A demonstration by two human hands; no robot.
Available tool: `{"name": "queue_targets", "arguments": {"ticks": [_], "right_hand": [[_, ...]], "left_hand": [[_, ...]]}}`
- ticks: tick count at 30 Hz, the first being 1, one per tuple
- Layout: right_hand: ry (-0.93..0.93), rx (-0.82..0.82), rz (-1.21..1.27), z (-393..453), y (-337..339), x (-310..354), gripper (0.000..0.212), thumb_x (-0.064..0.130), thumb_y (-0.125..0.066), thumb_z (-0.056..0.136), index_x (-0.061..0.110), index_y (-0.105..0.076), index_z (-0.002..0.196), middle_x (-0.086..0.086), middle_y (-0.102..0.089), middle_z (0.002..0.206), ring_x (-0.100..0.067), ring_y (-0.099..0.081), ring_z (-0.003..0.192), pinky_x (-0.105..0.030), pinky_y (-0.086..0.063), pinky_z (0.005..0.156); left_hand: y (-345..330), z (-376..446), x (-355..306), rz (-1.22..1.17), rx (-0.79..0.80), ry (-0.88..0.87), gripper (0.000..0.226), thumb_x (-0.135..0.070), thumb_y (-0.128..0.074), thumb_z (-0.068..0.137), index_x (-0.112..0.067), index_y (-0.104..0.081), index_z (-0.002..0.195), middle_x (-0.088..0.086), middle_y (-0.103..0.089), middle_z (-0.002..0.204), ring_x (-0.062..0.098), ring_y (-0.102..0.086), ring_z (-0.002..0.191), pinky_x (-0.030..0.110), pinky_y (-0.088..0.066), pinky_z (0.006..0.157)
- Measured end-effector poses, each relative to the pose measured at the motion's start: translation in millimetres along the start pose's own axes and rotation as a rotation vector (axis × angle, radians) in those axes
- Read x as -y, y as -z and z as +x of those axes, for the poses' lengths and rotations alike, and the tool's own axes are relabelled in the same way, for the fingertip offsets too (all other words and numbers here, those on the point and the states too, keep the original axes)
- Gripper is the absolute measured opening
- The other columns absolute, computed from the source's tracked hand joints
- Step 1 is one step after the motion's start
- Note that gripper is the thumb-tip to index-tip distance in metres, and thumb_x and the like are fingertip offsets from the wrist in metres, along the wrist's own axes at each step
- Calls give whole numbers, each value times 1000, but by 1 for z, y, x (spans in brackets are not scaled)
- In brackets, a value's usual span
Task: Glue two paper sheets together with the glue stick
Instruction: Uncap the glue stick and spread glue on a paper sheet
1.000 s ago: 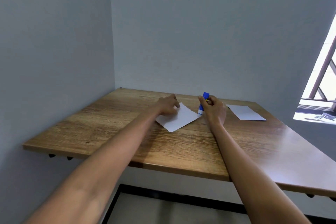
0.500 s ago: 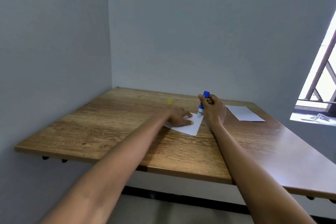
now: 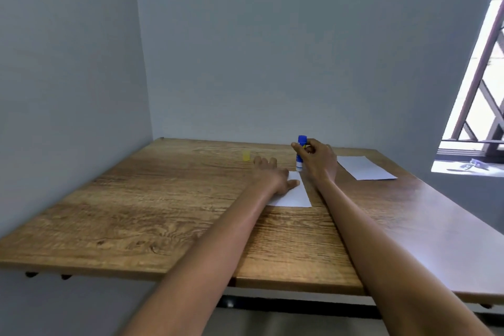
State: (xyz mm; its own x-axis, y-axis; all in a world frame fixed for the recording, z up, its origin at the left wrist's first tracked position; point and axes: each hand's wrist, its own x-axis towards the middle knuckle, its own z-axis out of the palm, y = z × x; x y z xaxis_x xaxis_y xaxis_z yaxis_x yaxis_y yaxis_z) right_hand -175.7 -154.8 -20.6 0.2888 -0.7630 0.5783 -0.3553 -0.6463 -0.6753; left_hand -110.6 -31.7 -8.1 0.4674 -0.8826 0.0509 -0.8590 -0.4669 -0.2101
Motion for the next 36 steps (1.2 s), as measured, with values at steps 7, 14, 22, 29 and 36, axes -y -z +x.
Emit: {"name": "queue_targets", "arguments": {"ticks": [7,14,22,29,36], "right_hand": [[73,19,-20,-2,0,4,40,57,-61,81,19,-60,71,10,-55,60,-14,-53,63,-27,-30,52],[93,33,-82,-2,-2,1,44,60,-60,81,17,-62,73,7,-59,61,-14,-54,62,-30,-38,62],[104,41,-119,-2,-1,2,47,61,-59,80,15,-61,70,2,-61,62,-16,-54,60,-30,-39,60],[112,61,-141,-1,-2,3,42,61,-58,81,21,-55,68,8,-53,58,-15,-52,61,-33,-41,65],[122,59,-105,-6,0,4,46,58,-61,80,13,-66,74,1,-64,62,-17,-58,61,-34,-44,64]], "left_hand": [[-2,-7,-4,18,-128,-16,63,-63,-23,92,-25,-45,137,18,-41,143,33,-37,132,51,-11,113],[6,-9,7,-123,136,-54,75,-76,-20,84,-34,-26,146,19,-14,156,36,-7,144,56,4,114],[2,-13,11,-232,218,-157,76,-65,-20,91,-19,-7,151,7,3,160,25,4,147,55,7,114],[1,-8,20,-277,274,-199,69,-63,-18,93,-26,-4,151,4,3,160,26,4,147,57,2,114],[6,-10,22,-273,283,-210,63,-54,-23,97,-25,-6,150,7,0,160,29,-1,147,52,-5,116]]}}
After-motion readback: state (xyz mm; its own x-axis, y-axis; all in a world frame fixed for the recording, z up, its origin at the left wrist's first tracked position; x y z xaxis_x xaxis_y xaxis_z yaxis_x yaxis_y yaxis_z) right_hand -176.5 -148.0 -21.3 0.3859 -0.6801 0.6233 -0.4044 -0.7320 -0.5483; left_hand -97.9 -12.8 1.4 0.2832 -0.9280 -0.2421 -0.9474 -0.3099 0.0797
